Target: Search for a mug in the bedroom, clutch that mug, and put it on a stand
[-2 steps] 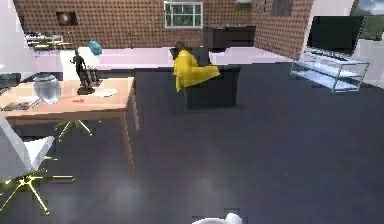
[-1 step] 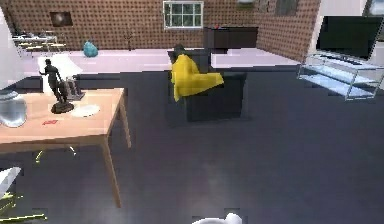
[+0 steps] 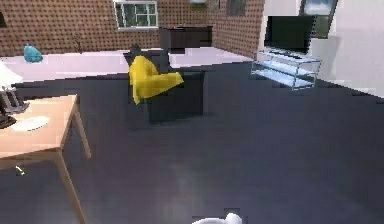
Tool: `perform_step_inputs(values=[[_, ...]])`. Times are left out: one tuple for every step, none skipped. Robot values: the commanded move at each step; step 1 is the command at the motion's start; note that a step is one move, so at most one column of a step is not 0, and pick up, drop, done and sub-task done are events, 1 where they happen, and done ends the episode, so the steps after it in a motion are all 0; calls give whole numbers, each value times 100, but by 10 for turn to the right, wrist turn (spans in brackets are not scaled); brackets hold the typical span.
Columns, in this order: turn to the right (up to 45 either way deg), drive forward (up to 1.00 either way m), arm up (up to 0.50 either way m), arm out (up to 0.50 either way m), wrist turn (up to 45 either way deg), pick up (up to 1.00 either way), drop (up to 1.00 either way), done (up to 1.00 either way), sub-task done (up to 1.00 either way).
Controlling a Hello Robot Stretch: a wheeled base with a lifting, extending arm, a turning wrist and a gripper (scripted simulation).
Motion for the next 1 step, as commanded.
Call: perform_step_inputs(values=[[0,65,0,0,0,0,0,0,0]])
